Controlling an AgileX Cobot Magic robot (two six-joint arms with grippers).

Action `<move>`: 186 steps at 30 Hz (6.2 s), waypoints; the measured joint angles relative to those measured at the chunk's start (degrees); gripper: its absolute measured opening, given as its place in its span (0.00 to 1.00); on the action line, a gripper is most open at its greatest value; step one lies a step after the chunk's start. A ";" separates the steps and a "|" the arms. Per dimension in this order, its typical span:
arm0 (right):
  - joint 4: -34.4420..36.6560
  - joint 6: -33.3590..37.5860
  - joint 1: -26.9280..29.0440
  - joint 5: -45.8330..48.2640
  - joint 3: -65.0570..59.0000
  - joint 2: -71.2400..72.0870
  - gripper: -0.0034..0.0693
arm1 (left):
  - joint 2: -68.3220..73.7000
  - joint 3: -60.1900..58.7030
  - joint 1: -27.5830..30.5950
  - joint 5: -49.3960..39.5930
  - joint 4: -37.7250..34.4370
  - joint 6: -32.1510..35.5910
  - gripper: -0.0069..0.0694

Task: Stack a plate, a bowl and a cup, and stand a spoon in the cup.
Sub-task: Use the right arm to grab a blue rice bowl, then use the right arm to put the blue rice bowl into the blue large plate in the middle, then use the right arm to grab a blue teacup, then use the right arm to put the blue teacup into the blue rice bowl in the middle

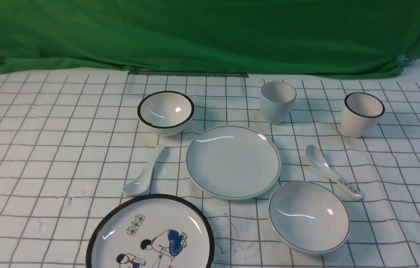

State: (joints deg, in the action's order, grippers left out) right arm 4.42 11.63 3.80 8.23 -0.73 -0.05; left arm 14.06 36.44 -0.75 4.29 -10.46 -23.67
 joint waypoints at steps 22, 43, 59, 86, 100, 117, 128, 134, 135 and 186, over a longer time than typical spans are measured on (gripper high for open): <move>0.16 -28.78 0.00 -15.83 0.00 0.00 0.37 | 58.25 20.87 0.00 -63.05 -4.40 32.58 0.10; -0.03 -24.52 -12.47 26.43 31.42 -31.68 0.10 | 58.43 19.17 0.00 -58.32 -5.97 33.99 0.10; -2.46 -19.79 -25.82 24.51 52.62 -86.12 0.81 | 58.43 19.17 0.00 -60.22 -6.09 34.01 0.10; 3.07 -14.98 -25.70 27.66 77.61 -100.49 0.17 | 58.48 19.17 -0.10 -63.69 -7.85 34.18 0.10; 10.52 -13.54 -26.93 33.74 99.01 -121.72 0.17 | 58.48 19.17 -0.10 -63.39 -8.42 35.31 0.10; 5.65 -8.78 -26.42 36.60 107.67 -118.13 0.72 | 58.48 19.17 -0.10 -63.03 -8.64 35.93 0.10; 2.90 -13.13 -16.21 27.28 114.57 -126.49 0.74 | 58.48 19.12 -0.10 -63.02 -9.61 36.47 0.10; 2.96 -13.65 -16.27 26.07 114.57 -130.44 0.73 | 58.48 19.12 -0.10 -62.97 -9.68 36.54 0.10; 2.96 -13.70 -16.32 26.07 114.57 -130.52 0.73 | 58.48 19.12 -0.10 -62.97 -9.69 36.54 0.10; -6.13 -14.34 -34.74 50.34 115.26 -127.08 0.19 | 58.48 19.12 -0.10 -62.33 -10.12 37.39 0.10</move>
State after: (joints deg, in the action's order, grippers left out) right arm -1.71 -2.71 -30.94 58.57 114.53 -127.13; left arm 72.54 55.56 -0.85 -58.04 -20.58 13.72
